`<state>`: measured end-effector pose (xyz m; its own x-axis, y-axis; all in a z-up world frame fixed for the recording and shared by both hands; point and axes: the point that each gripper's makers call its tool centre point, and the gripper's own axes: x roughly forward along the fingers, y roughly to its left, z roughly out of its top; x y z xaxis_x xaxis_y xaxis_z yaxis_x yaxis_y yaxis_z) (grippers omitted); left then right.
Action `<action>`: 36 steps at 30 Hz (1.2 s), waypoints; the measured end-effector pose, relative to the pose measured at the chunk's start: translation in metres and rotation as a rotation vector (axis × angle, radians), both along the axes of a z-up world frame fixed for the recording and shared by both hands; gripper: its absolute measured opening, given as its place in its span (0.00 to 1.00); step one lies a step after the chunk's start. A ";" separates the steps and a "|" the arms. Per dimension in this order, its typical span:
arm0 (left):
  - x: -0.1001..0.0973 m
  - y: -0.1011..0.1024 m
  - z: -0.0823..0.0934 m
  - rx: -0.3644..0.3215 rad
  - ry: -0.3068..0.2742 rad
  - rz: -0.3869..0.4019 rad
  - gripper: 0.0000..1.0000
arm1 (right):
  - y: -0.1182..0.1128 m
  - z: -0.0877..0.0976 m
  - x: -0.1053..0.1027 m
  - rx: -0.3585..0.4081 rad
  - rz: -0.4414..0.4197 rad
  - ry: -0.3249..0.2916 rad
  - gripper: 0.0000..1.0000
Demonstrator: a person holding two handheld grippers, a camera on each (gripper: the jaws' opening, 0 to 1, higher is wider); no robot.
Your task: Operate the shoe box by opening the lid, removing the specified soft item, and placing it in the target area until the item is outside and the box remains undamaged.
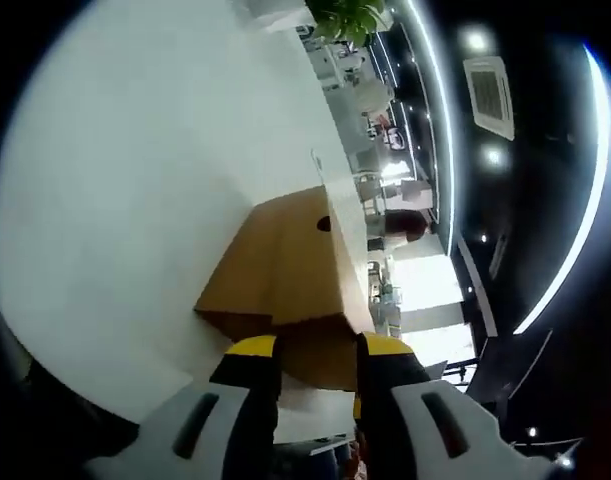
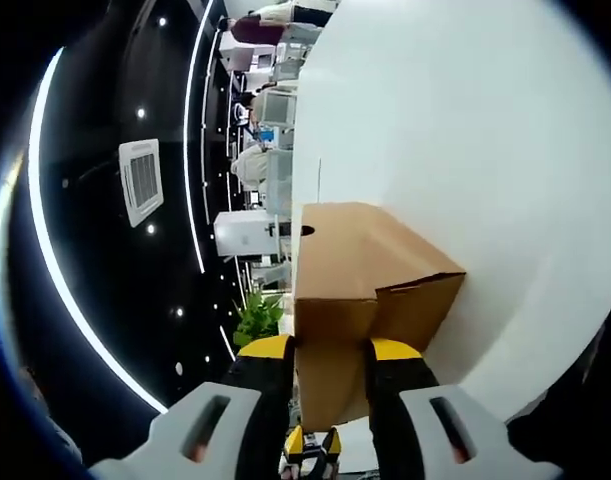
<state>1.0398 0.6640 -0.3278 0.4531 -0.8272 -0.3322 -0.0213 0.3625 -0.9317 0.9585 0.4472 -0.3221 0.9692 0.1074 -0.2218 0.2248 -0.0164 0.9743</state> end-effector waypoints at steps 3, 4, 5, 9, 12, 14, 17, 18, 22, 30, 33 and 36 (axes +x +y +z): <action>-0.001 0.001 -0.002 -0.003 0.005 0.000 0.30 | -0.001 0.000 -0.001 0.013 -0.014 -0.015 0.27; -0.001 0.001 -0.002 -0.002 0.000 -0.001 0.30 | -0.001 0.000 -0.001 0.011 -0.015 -0.016 0.27; -0.001 0.000 -0.001 -0.007 -0.012 -0.005 0.30 | -0.002 0.002 0.000 0.001 -0.022 -0.025 0.26; -0.005 0.005 0.000 0.080 -0.126 -0.078 0.17 | 0.003 0.024 0.000 0.005 -0.022 -0.103 0.25; -0.003 0.005 0.009 0.082 -0.188 -0.099 0.14 | 0.005 0.030 0.000 0.001 -0.004 -0.109 0.20; -0.001 0.006 0.013 0.083 -0.184 -0.100 0.15 | 0.002 0.032 0.001 -0.005 -0.003 -0.124 0.18; 0.001 0.004 0.018 0.094 -0.219 -0.118 0.16 | -0.001 0.032 0.003 -0.021 -0.002 -0.138 0.16; 0.001 0.005 0.020 0.101 -0.231 -0.119 0.16 | -0.001 0.032 0.003 -0.021 -0.001 -0.142 0.16; 0.002 0.005 0.023 0.124 -0.270 -0.126 0.16 | -0.004 0.032 0.004 -0.044 -0.005 -0.158 0.16; 0.004 0.003 0.028 0.162 -0.325 -0.157 0.16 | -0.009 0.035 0.007 -0.131 -0.005 -0.178 0.16; 0.005 0.004 0.027 0.163 -0.319 -0.160 0.16 | -0.010 0.034 0.007 -0.172 0.013 -0.170 0.17; 0.006 0.004 0.030 0.146 -0.319 -0.153 0.16 | -0.015 0.039 0.008 -0.199 0.007 -0.176 0.16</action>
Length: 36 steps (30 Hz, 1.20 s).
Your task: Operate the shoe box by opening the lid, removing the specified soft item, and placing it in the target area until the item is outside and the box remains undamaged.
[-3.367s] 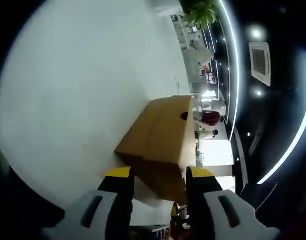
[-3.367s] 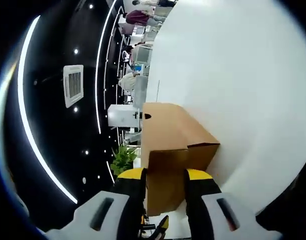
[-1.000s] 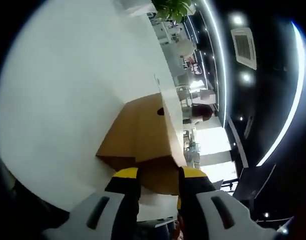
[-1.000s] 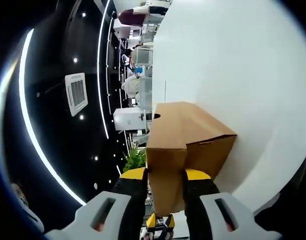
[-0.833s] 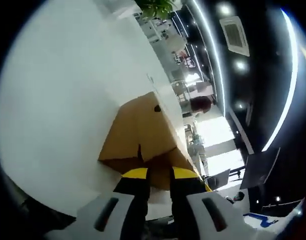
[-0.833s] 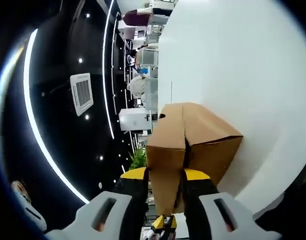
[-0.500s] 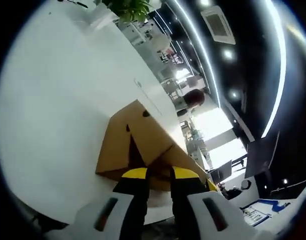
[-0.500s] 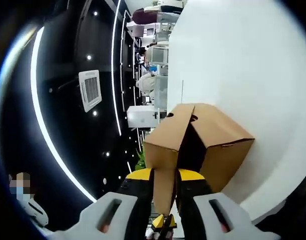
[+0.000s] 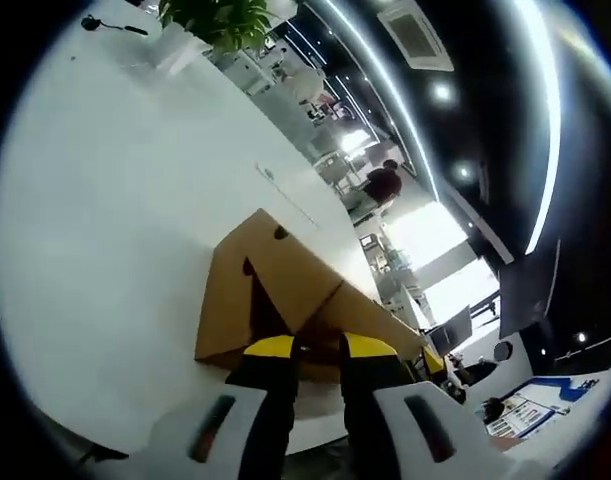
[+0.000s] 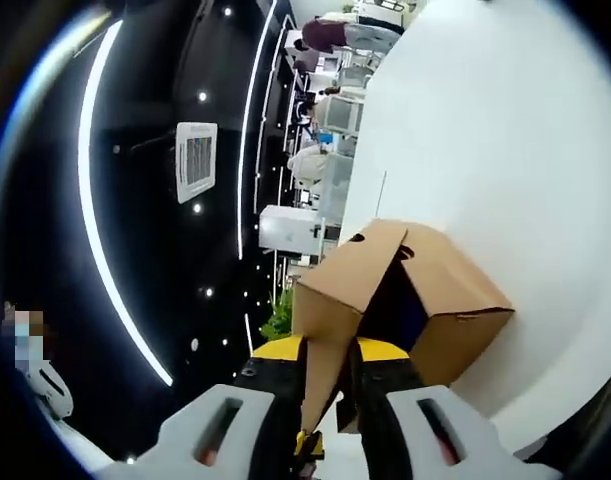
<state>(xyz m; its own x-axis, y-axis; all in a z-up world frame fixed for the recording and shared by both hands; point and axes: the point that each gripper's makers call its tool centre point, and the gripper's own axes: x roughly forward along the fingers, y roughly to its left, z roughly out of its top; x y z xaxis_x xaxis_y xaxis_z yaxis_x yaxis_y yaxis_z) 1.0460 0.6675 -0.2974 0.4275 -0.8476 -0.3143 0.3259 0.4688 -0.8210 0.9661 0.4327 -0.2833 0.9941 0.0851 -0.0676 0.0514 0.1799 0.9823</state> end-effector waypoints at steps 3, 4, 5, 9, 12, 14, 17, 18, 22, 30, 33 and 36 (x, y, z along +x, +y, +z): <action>0.001 -0.001 0.004 0.002 -0.009 -0.001 0.16 | -0.002 0.003 0.001 -0.017 0.002 0.001 0.16; 0.002 -0.001 0.006 -0.001 -0.015 -0.001 0.16 | 0.000 0.003 0.002 -0.038 0.019 0.006 0.16; 0.003 -0.001 0.007 -0.002 -0.018 -0.001 0.16 | 0.000 0.003 0.001 -0.051 0.026 0.006 0.15; 0.004 -0.001 0.009 -0.005 -0.008 -0.008 0.16 | 0.001 0.005 0.000 -0.171 0.045 0.001 0.16; 0.005 -0.001 0.011 -0.006 -0.016 -0.011 0.16 | 0.000 0.008 -0.003 -0.271 0.050 0.010 0.18; 0.006 -0.002 0.012 -0.009 -0.019 -0.012 0.16 | 0.002 0.008 -0.004 -0.280 0.056 0.022 0.17; 0.006 -0.002 0.014 -0.011 -0.016 -0.014 0.16 | 0.004 0.017 -0.006 -0.342 0.079 0.023 0.17; 0.007 -0.002 0.014 -0.011 -0.018 -0.014 0.17 | 0.003 0.017 -0.006 -0.352 0.082 0.034 0.17; 0.009 -0.003 0.018 -0.011 -0.030 -0.017 0.17 | -0.001 0.003 -0.011 -0.625 0.172 0.145 0.18; 0.010 -0.003 0.021 0.003 -0.044 -0.035 0.18 | -0.022 -0.013 -0.013 -0.851 0.110 0.276 0.23; 0.010 -0.003 0.021 0.009 -0.048 -0.039 0.18 | -0.026 -0.017 -0.016 -0.932 0.116 0.301 0.24; 0.012 -0.004 0.024 0.001 -0.050 -0.035 0.18 | -0.026 -0.013 -0.014 -1.042 0.104 0.296 0.24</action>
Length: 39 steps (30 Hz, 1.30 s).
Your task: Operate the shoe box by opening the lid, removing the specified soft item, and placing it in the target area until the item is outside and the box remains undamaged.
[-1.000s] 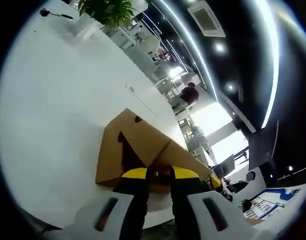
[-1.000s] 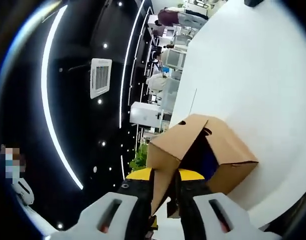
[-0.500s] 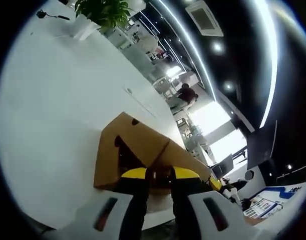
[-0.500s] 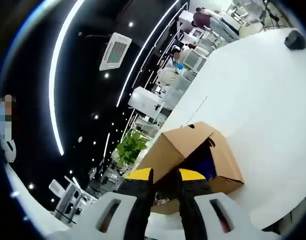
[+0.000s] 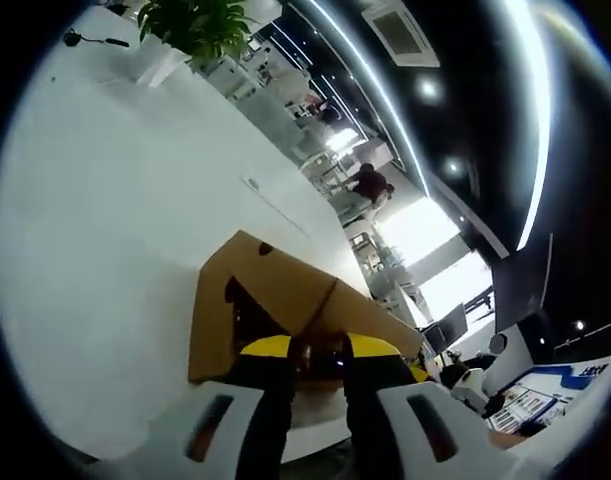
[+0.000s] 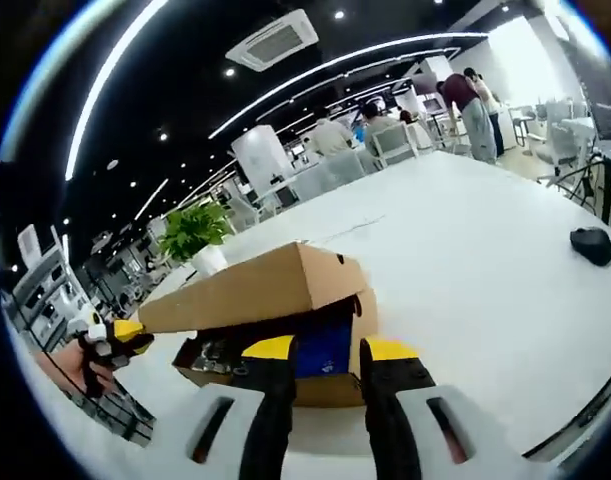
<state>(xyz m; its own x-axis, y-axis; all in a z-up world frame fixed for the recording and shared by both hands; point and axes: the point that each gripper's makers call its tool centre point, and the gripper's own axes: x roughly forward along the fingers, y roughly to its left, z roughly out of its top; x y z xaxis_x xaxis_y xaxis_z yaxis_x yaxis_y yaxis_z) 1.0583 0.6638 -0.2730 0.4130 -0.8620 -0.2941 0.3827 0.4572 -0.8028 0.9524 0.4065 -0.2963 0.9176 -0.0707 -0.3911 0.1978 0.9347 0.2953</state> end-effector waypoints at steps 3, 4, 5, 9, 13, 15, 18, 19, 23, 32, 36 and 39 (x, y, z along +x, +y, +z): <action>0.002 0.000 0.003 0.010 -0.009 -0.004 0.18 | -0.009 0.003 0.006 -0.156 0.006 -0.005 0.22; 0.002 -0.001 0.005 0.012 -0.021 -0.005 0.19 | -0.008 0.003 0.008 -0.178 0.024 -0.005 0.22; 0.004 -0.001 0.007 0.012 -0.029 -0.006 0.19 | -0.005 0.002 0.009 -0.158 0.028 -0.005 0.21; 0.008 -0.002 0.011 -0.002 -0.032 -0.004 0.19 | -0.003 0.003 0.013 -0.161 0.027 -0.011 0.19; 0.008 -0.002 0.012 -0.004 -0.036 -0.006 0.19 | -0.007 0.018 0.020 -0.176 0.000 -0.056 0.19; 0.008 -0.002 0.012 -0.004 -0.032 -0.005 0.19 | -0.007 0.023 0.025 -0.244 0.031 -0.066 0.19; 0.008 -0.002 0.012 -0.004 -0.034 -0.005 0.19 | -0.002 0.022 0.031 -0.272 0.056 -0.055 0.20; 0.007 -0.002 0.012 0.001 -0.044 -0.012 0.19 | -0.003 0.023 0.033 -0.296 0.062 -0.057 0.21; 0.009 -0.001 0.014 0.013 -0.083 -0.013 0.21 | -0.003 0.027 0.037 -0.329 0.066 -0.067 0.23; 0.006 0.006 0.011 0.031 -0.104 -0.044 0.22 | -0.004 0.031 0.037 -0.369 0.071 -0.058 0.21; -0.001 0.015 -0.001 0.121 -0.146 -0.092 0.22 | -0.004 0.028 0.038 -0.449 0.117 -0.007 0.20; -0.003 0.018 -0.008 0.153 -0.165 -0.121 0.22 | -0.005 0.032 0.040 -0.436 0.099 -0.025 0.20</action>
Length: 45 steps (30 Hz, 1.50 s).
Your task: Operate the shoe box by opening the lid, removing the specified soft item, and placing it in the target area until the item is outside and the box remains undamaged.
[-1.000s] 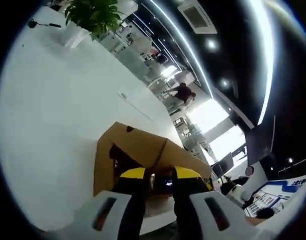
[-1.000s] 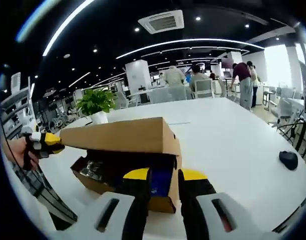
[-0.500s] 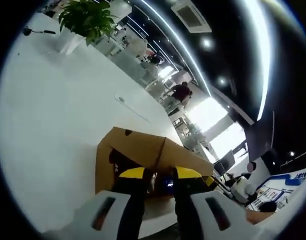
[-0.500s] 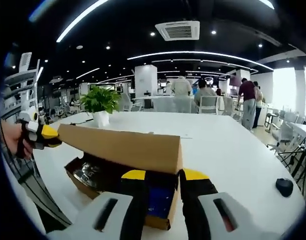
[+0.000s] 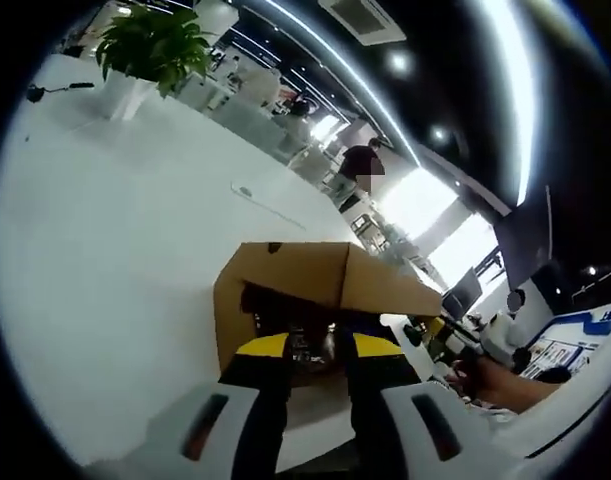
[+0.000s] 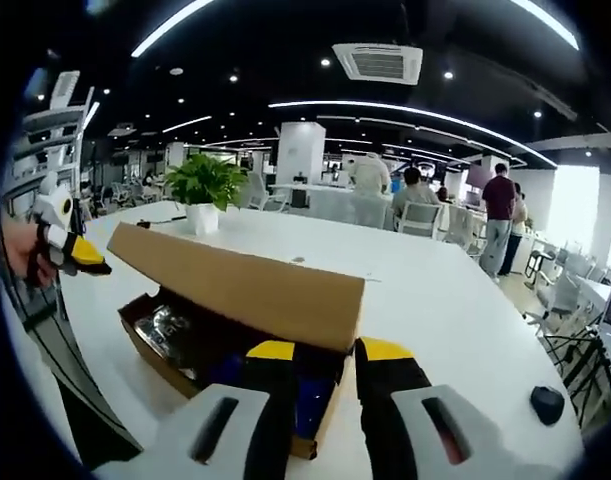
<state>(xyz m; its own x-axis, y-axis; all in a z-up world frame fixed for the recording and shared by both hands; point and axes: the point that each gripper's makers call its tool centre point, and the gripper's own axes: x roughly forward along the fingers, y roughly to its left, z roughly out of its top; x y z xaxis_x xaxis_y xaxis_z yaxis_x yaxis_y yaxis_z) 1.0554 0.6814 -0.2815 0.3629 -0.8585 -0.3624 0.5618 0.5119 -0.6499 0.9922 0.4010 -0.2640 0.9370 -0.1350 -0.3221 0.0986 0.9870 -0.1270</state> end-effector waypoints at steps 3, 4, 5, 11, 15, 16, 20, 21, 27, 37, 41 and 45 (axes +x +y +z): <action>-0.004 0.001 -0.012 0.140 -0.123 -0.102 0.23 | -0.002 0.004 0.002 0.002 -0.018 -0.013 0.18; -0.005 0.001 -0.014 0.169 -0.153 -0.124 0.23 | -0.002 0.005 0.003 0.007 -0.022 -0.016 0.18; -0.005 0.000 -0.016 0.180 -0.164 -0.141 0.23 | -0.003 0.006 0.004 0.016 -0.031 -0.019 0.18; -0.005 -0.007 -0.019 0.162 -0.175 -0.152 0.28 | -0.002 0.008 0.004 0.017 -0.035 -0.013 0.19; -0.008 -0.010 -0.022 0.253 -0.295 -0.207 0.28 | -0.005 0.010 0.002 0.038 -0.051 -0.013 0.18; -0.010 -0.012 -0.023 0.269 -0.312 -0.229 0.29 | -0.005 0.009 0.001 0.052 -0.050 -0.007 0.19; -0.017 -0.015 -0.038 0.354 -0.388 -0.380 0.30 | -0.004 0.006 -0.001 0.046 -0.034 0.046 0.19; -0.017 -0.015 -0.043 0.383 -0.404 -0.403 0.29 | -0.005 0.008 -0.001 0.029 -0.028 0.049 0.19; -0.019 -0.024 -0.052 0.434 -0.455 -0.498 0.25 | -0.003 0.013 0.004 -0.003 -0.022 0.053 0.17; -0.012 -0.030 -0.059 0.528 -0.541 -0.573 0.23 | -0.008 0.020 0.010 0.003 -0.054 0.050 0.13; -0.022 -0.038 -0.061 0.546 -0.570 -0.677 0.22 | -0.013 0.021 0.014 -0.003 -0.063 0.044 0.10; -0.018 -0.039 -0.065 0.634 -0.633 -0.754 0.16 | -0.011 0.024 0.019 -0.026 -0.058 0.041 0.13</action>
